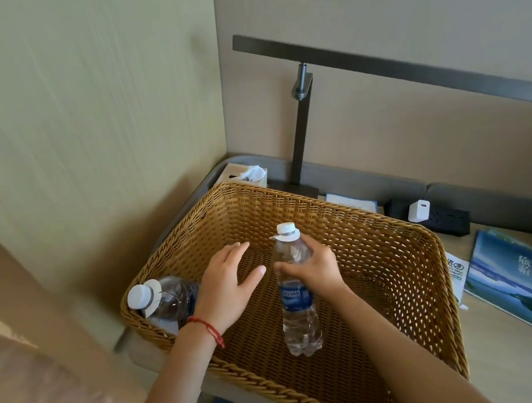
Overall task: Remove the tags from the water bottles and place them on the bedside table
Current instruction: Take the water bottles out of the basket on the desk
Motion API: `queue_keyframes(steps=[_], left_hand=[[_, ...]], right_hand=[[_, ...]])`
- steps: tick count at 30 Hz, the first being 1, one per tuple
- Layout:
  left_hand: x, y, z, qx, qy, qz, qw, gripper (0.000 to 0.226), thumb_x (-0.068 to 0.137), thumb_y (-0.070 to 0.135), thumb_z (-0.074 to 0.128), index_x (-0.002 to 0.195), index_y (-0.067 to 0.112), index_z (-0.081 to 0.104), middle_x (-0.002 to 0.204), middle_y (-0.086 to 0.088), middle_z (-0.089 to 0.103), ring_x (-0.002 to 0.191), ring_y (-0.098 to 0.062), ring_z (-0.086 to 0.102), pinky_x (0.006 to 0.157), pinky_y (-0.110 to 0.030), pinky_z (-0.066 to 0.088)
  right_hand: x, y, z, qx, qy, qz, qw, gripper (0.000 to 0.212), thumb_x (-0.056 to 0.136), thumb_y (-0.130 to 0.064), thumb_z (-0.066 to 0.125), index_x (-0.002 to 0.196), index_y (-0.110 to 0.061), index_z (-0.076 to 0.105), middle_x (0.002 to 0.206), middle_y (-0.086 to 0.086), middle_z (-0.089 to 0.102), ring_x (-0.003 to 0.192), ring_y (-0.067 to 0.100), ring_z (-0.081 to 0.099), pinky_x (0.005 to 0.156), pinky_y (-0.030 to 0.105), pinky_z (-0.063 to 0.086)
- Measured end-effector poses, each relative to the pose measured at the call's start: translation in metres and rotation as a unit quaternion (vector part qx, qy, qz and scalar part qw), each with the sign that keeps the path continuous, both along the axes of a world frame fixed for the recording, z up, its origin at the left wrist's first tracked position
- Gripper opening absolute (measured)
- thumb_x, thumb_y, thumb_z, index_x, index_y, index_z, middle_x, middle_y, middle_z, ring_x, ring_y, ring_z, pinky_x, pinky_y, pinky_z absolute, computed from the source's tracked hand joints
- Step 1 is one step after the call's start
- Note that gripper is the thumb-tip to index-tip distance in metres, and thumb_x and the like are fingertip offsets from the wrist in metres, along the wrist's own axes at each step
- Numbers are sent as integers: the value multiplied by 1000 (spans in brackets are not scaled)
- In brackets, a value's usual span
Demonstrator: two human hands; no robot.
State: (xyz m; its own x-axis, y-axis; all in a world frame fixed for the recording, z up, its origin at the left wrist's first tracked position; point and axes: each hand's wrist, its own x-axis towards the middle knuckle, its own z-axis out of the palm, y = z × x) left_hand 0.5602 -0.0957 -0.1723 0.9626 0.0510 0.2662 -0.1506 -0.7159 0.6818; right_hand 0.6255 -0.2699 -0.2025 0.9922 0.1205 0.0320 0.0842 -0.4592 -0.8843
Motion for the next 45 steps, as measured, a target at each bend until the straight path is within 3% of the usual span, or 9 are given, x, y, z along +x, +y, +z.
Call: queue_keyframes(steps=[4,7,11,15,23,28,32,38,45], left_hand=[[-10,7,6,-7,-21,25,999,54,85,32,59,132,12,44,137,-9,46,129,-20,38,105,-29,30],[-18,14,11,6,-38,47,998,53,85,32,60,132,12,45,137,-10,46,129,-21,39,103,-29,32],[-31,26,23,21,-78,80,994,50,83,29,62,128,11,50,133,-9,51,126,-21,43,101,-25,31],[-50,44,32,44,-122,128,983,45,80,23,67,121,8,56,123,-9,58,117,-21,51,98,-25,35],[-78,85,24,-34,-115,251,961,34,78,15,70,110,8,64,113,-8,65,102,-16,58,89,-20,39],[-80,96,9,-61,-95,290,950,31,75,16,73,105,8,67,108,-7,68,94,-10,58,85,-18,38],[-80,97,0,-71,-82,285,952,28,72,9,73,99,9,70,102,-6,70,91,-15,61,79,-8,35],[-75,99,-5,-79,-75,279,954,35,67,2,75,101,5,69,103,-9,69,90,-13,58,78,-6,34],[-70,99,-4,-133,-83,280,947,35,65,-2,75,98,4,69,100,-9,69,89,-17,61,82,-23,44]], right_hand=[[-3,12,11,28,-17,38,999,52,62,-29,81,109,-27,58,98,-10,66,91,4,63,83,28,54],[-5,20,20,39,-27,66,997,44,62,-28,81,95,-39,55,91,-17,65,85,-2,63,75,15,50],[-9,31,31,64,-30,97,993,54,60,-28,82,107,-32,57,95,-16,66,88,-3,63,73,11,48],[-12,43,40,78,-44,134,987,53,61,-23,84,100,-41,54,92,-21,64,87,-12,61,71,5,48],[-20,60,42,96,-47,177,978,53,63,-20,83,108,-30,56,98,-14,66,94,2,63,85,25,51],[-23,62,37,91,-44,183,978,64,63,-22,83,120,-17,56,104,-10,66,95,1,62,82,17,50],[-23,59,38,83,-49,171,981,53,62,-21,83,106,-32,57,92,-19,64,84,-13,61,68,4,47],[-22,54,34,76,-50,153,984,54,62,-21,83,103,-36,53,90,-22,62,83,-15,60,66,4,47],[-20,52,30,70,-51,147,985,57,61,-24,83,109,-33,54,94,-24,62,86,-10,60,69,6,45]])
